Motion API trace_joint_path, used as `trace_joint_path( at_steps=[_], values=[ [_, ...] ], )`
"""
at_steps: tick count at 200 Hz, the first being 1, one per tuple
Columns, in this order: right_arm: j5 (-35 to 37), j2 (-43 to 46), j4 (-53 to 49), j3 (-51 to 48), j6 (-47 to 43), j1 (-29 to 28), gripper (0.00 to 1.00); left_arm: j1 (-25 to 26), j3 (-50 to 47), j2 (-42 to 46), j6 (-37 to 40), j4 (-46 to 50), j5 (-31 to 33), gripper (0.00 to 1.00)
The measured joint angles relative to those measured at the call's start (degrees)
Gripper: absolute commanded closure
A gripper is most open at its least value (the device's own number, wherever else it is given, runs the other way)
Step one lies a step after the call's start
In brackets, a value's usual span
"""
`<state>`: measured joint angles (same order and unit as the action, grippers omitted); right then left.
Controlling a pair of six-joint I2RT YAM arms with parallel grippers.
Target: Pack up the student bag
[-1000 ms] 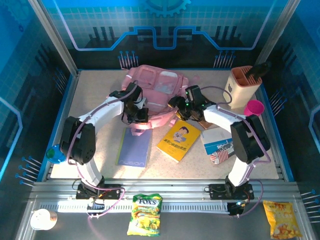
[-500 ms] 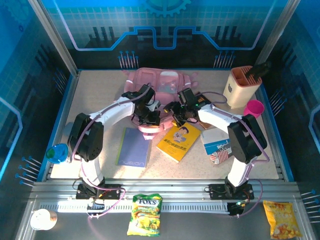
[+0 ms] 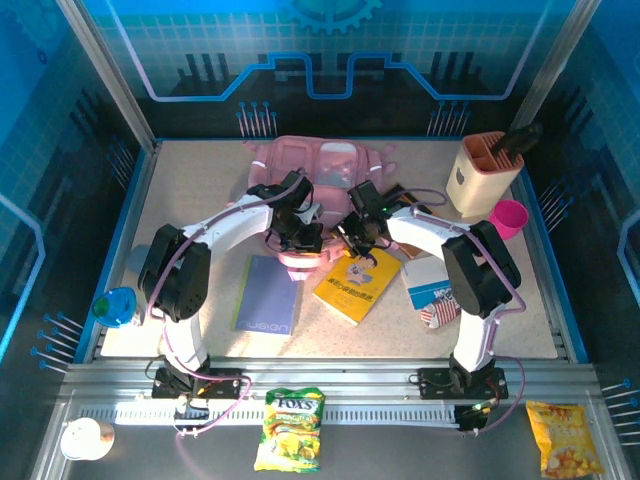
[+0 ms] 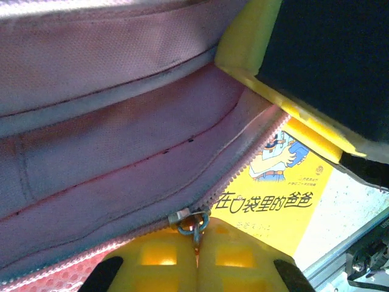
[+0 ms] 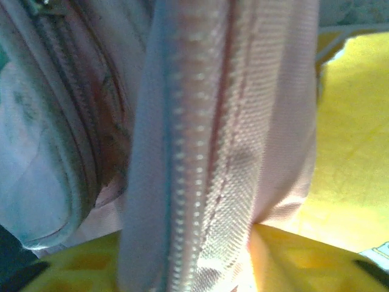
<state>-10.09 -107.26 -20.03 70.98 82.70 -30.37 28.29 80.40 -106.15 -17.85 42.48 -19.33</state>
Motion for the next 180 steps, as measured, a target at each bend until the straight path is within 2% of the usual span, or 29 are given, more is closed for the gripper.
trace_joint_path(
  at_steps=[19,56,119,143,180],
  values=[
    [0.72,-0.02,-0.33,0.39,-1.14,0.02,0.75,-0.09,-0.79,0.02,0.26,-0.74,0.02,1.00],
    [3.28,0.00,-2.62,1.46,-4.74,0.07,0.84,-2.67,-5.11,2.69,1.01,-1.81,0.17,1.00],
    [5.42,0.44,-5.60,4.85,-13.00,2.29,0.89,-12.11,-13.03,9.51,1.73,-4.31,1.55,1.00],
    [5.27,0.39,-6.75,7.10,-17.33,3.56,0.92,-13.14,-15.17,10.45,1.70,-6.34,4.00,1.00],
    [5.11,-1.03,-7.15,12.28,-25.14,4.68,0.89,-13.14,-17.97,11.91,1.27,-9.86,4.87,1.00]
  ],
)
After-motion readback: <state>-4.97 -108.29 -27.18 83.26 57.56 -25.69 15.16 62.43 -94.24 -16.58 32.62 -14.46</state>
